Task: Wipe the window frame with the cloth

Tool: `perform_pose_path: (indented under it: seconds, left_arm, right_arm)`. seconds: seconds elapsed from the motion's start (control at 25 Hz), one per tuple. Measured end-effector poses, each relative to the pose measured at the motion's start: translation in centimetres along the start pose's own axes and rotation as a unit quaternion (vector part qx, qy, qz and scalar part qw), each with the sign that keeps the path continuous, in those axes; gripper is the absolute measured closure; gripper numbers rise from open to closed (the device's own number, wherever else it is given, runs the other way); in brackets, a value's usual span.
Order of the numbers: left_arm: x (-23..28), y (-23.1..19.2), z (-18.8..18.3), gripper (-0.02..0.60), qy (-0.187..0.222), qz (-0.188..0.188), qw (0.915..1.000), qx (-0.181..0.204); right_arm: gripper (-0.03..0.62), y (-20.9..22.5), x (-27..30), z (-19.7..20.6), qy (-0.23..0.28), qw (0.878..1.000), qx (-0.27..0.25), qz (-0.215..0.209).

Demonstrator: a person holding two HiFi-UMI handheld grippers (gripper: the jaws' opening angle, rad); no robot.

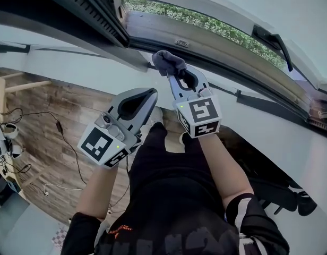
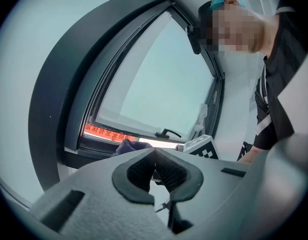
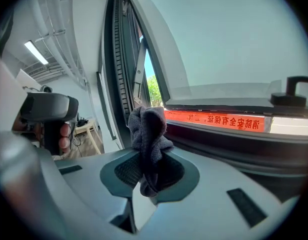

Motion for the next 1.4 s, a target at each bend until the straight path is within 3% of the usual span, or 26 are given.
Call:
perform_pose_path:
  seconds: [0.88, 1.12, 1.4]
  left_arm:
    - [2.0, 4.8, -2.7, 0.561, -0.011, 0.023, 0.999, 0.036]
    - [1.7, 6.1, -5.4, 0.561, -0.001, 0.031, 0.9972, 0.068]
    - [0.8, 8.8, -11.1, 0.561, 0.035, 0.051, 0.9912, 0.117]
  right_arm:
    - [0.539, 3.5, -6.2, 0.8, 0.014, 0.999, 0.038, 0.029]
    - [0.539, 3.5, -10.8, -1.7, 0.056, 0.998, 0.028, 0.024]
    - [0.539, 4.4, -19.2, -7.0, 0.118, 0.992, -0.004, 0.038]
Point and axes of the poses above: the fingertips, and each gripper's own axes: x forward along the fingers, y to its right, z out of its underside, the point moved 6 cm from there along -x, backward along the fingers, and after that the axes turned 9 degrees about -y, right-handed, at the moved point
